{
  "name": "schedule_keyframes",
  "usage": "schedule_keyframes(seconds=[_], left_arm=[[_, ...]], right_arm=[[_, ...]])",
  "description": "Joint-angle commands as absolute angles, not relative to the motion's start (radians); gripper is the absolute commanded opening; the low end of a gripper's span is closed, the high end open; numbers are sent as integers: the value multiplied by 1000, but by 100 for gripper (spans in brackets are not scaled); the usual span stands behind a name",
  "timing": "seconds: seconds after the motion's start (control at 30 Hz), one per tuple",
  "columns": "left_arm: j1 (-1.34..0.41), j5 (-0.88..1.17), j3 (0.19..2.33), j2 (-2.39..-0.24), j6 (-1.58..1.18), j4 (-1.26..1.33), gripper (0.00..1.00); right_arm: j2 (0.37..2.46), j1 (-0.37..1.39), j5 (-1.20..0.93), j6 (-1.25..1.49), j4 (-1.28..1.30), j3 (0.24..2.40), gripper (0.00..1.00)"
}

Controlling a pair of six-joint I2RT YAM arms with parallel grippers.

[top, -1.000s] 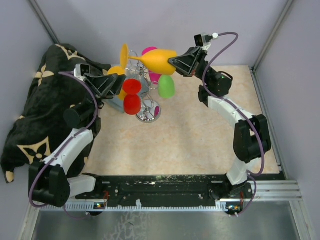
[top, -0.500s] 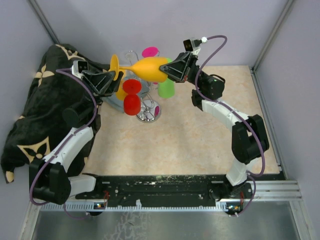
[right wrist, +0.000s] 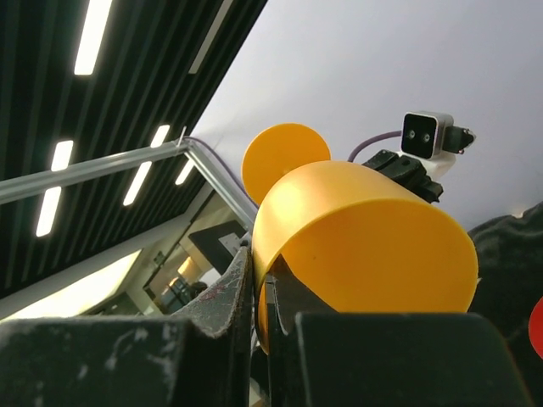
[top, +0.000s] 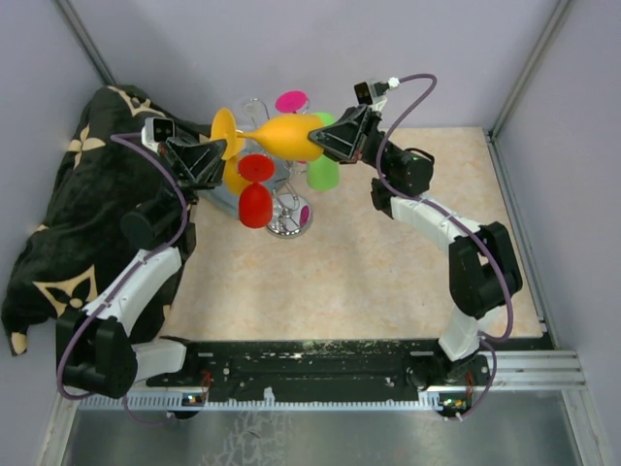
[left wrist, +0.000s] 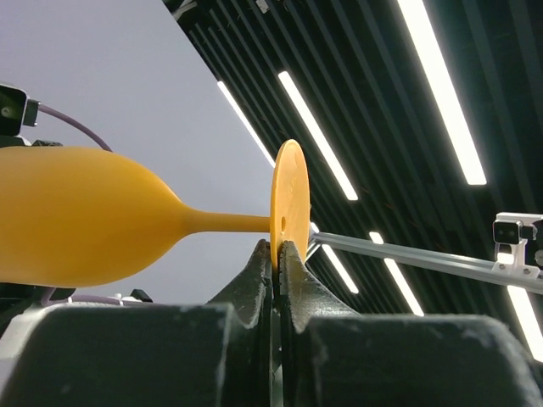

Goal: Place the wine glass upside down on the wine glass rack

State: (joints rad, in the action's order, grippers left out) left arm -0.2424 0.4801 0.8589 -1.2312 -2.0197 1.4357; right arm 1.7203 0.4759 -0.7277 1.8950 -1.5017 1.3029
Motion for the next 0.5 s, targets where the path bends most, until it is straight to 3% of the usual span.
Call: schedule_keyframes(seconds=[0.0, 0.07, 0.17, 0.47], left_arm=[[-232, 464, 889, -1207, -1974, 1483, 0], [-232, 465, 901, -1207, -1978, 1485, 0], [-229, 468, 925, -1206, -1991, 1485, 0], [-221, 483, 1001, -1174, -2000, 1421, 0]], right_arm=[[1696, 482, -709, 1885, -1726, 1313, 16], [1697, 481, -709, 1885, -1724, 1312, 32], [1695, 478, -718, 1881, -1723, 1318, 45], [1621, 405, -775, 1792, -1610, 1294, 51]])
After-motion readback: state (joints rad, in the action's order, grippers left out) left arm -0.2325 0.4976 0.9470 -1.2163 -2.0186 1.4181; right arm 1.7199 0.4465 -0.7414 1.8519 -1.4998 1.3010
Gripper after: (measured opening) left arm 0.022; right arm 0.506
